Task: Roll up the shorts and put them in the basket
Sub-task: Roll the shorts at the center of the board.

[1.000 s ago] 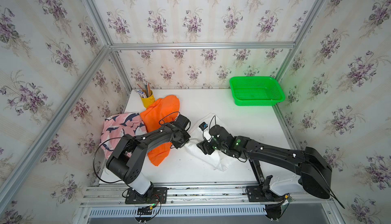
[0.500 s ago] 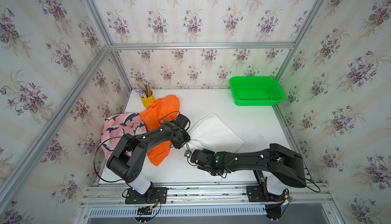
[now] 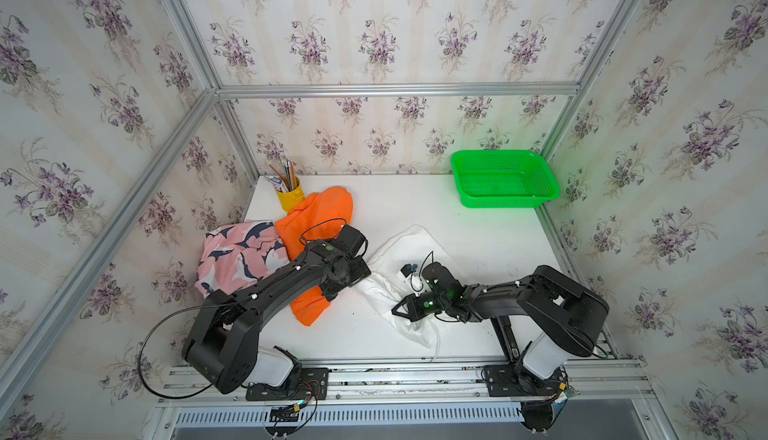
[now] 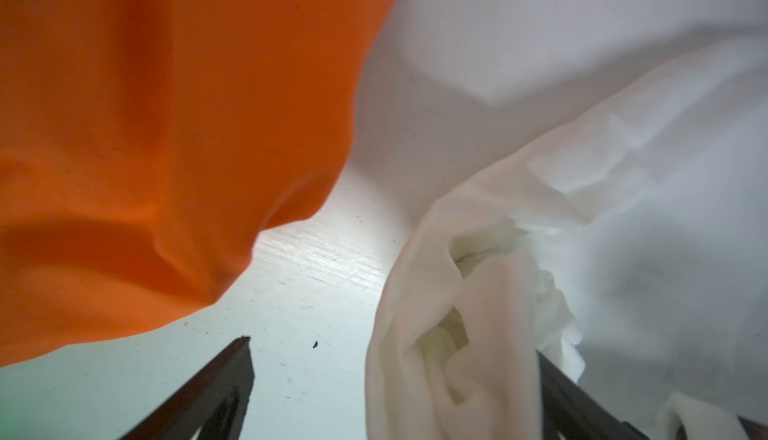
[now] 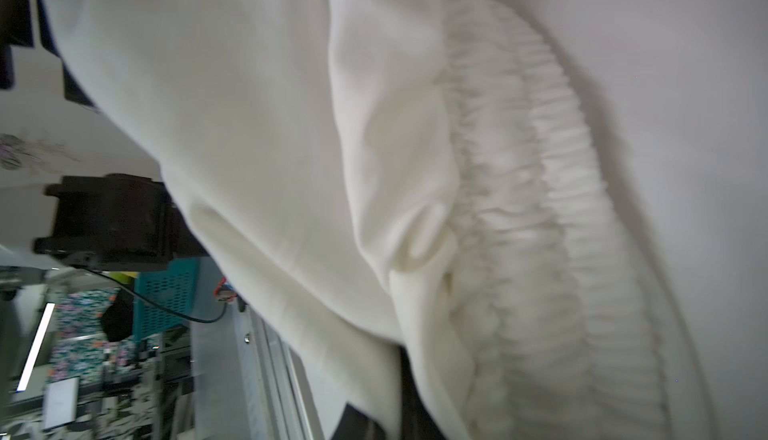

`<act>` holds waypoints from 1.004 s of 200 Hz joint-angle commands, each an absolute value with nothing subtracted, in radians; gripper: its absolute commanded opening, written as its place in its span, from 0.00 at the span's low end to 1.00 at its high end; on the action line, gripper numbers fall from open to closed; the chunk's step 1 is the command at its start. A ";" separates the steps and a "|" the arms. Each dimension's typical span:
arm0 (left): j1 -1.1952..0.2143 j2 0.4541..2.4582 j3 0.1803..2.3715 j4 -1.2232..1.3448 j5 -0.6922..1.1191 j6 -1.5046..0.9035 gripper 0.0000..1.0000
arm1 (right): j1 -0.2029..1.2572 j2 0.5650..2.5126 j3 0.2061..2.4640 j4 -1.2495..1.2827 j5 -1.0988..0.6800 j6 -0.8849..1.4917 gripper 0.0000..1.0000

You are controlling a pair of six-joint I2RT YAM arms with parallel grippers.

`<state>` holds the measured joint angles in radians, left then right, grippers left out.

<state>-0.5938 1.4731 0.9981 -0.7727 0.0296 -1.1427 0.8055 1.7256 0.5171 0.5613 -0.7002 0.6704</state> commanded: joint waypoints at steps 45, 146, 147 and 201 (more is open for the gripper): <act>-0.677 1.761 1.156 -0.723 0.005 -1.062 0.63 | 0.712 1.704 0.555 0.341 -0.815 0.674 0.03; -0.637 2.003 1.233 -0.655 0.166 -0.924 0.23 | 1.159 1.410 0.901 -0.442 0.420 0.198 0.70; -0.636 2.002 1.232 -0.655 0.167 -0.923 0.23 | 1.165 1.415 0.905 -0.443 0.428 0.196 0.71; -0.614 1.985 1.201 -0.645 0.191 -0.919 0.25 | 1.315 1.775 1.033 -0.503 0.681 0.161 0.88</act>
<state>-0.6178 1.9472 1.2442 -0.5964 0.2176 -0.9310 1.3037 1.6695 1.0080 -0.4305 0.4713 0.1886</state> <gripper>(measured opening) 0.248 0.887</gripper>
